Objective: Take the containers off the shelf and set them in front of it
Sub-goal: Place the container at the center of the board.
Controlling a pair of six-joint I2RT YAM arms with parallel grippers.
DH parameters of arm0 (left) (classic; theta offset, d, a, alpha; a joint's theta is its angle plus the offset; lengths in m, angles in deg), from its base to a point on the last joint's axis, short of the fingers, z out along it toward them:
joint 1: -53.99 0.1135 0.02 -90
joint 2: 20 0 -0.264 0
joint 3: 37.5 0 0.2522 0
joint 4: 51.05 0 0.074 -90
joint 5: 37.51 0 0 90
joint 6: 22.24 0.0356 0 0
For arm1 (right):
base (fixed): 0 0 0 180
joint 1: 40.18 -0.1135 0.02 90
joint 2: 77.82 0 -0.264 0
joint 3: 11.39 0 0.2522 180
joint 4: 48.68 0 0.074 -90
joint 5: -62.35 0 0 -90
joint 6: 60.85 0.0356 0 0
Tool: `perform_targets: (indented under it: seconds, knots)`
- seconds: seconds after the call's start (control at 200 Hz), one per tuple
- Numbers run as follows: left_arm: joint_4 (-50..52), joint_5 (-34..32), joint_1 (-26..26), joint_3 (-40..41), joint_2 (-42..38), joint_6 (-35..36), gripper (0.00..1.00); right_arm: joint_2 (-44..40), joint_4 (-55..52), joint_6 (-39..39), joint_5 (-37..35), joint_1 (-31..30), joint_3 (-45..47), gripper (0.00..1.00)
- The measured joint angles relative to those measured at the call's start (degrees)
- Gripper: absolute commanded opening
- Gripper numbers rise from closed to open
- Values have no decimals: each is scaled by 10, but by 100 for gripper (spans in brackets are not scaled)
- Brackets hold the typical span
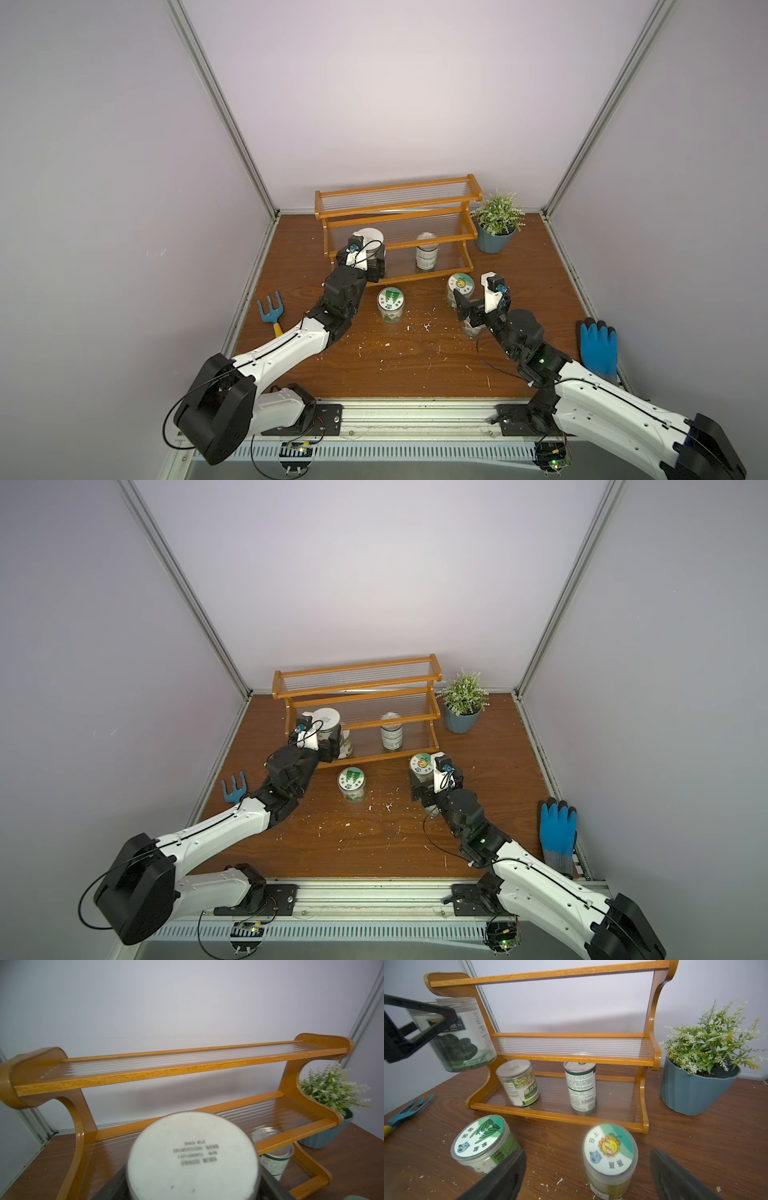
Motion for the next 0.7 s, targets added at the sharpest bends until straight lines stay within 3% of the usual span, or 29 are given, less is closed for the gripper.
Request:
perform_targets:
  seconds: [0.701]
  knots:
    - [112,-71,-262,108,-169,-21,53,-33,-33,0,-1,0,-1,99]
